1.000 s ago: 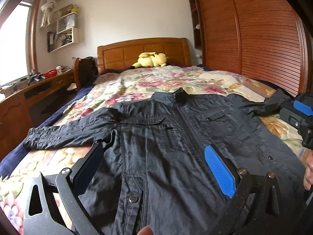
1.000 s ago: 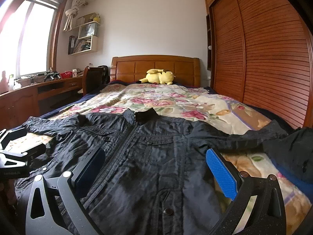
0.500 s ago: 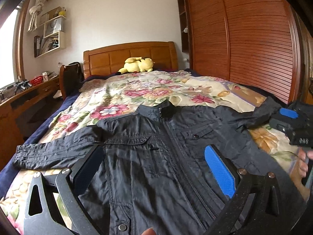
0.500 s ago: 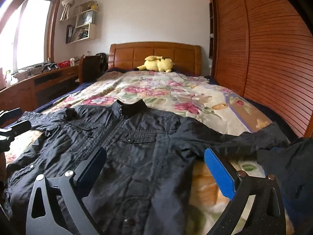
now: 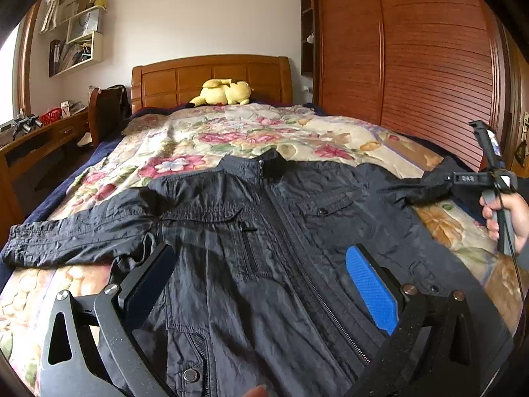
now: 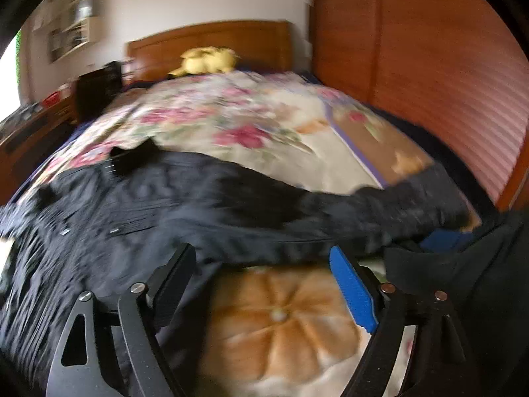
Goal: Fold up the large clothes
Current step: 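Reach the right tool to the jacket sleeve cuff and grasp it, then lift the sleeve with the right tool, fold it across the jacket body, release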
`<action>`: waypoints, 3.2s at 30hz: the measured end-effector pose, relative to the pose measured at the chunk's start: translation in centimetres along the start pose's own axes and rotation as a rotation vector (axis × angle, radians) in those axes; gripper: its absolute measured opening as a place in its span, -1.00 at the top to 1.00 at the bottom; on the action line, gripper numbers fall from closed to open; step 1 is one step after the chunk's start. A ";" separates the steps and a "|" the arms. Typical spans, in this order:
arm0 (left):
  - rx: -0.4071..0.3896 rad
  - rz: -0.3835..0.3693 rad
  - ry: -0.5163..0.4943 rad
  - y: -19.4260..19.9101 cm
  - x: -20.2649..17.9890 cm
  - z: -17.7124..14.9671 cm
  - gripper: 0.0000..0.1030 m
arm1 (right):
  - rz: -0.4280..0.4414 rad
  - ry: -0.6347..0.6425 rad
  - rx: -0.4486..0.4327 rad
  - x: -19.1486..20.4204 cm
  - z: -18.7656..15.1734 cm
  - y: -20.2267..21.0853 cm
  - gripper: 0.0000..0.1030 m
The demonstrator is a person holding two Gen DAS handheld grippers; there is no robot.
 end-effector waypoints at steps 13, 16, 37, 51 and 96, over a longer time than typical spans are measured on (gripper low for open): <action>0.031 0.002 -0.002 -1.0 0.3 -0.9 -1.00 | -0.178 -0.233 0.213 -2.2 1.9 -5.7 -0.58; 0.034 -0.003 -0.002 -1.1 0.2 -0.9 -1.00 | -0.199 -0.249 0.247 -1.7 1.9 -6.3 -0.58; 0.045 0.002 -0.002 -1.3 0.7 -1.4 -1.00 | -0.252 -0.002 0.029 4.8 7.1 -0.3 0.92; 0.036 0.027 0.001 -0.5 1.7 -1.1 -1.00 | 0.167 0.316 -0.051 21.0 -0.2 11.5 0.93; 0.131 0.063 -0.044 -3.5 0.9 -3.8 -1.00 | 0.016 0.015 0.172 3.1 -5.3 7.9 0.54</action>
Point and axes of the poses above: each gripper's, at about its wrist camera, not at the fingertips, and y roughly against the way its jaws point, x to its left, z to its top, the point moved 3 cm from there along -y, roughly the way its jaws point, and after that the axes turned 1 degree about -z, right-handed, at the moved point
